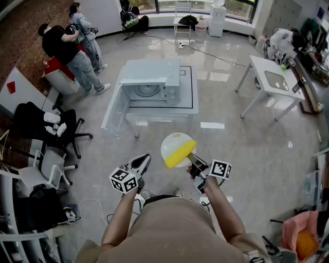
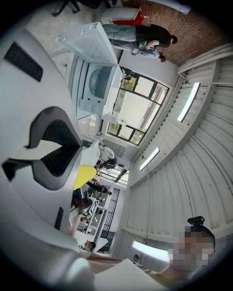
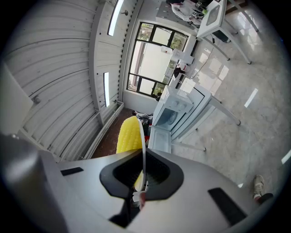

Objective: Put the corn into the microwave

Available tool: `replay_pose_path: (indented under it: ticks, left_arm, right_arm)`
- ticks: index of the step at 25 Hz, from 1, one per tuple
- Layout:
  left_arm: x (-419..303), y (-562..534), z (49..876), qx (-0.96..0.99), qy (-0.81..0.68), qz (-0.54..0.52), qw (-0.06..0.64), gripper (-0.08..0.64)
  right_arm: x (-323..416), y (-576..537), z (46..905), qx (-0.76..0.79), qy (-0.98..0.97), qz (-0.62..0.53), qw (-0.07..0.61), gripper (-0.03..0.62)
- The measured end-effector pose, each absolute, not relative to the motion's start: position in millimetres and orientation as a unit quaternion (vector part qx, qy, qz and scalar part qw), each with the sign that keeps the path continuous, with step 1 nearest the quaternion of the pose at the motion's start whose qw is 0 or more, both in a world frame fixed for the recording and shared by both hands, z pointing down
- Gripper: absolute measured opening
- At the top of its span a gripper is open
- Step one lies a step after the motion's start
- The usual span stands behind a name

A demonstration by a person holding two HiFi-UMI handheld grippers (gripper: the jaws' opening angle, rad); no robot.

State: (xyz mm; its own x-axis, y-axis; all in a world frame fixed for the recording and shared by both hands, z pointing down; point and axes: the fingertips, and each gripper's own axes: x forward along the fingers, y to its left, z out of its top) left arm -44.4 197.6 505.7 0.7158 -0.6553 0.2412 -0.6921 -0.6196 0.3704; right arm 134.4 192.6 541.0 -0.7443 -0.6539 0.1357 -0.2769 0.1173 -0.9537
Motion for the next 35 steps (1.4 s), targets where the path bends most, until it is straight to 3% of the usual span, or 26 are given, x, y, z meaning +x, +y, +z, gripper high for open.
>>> replay_pose_path:
  ticks: [35]
  left_arm:
    - [-45.1,190.0,501.8,0.885,-0.414,0.051,0.206,0.0]
  right_arm:
    - [155.7,181.1,543.0,-0.303,0.728,-0.588,0.181,0.017]
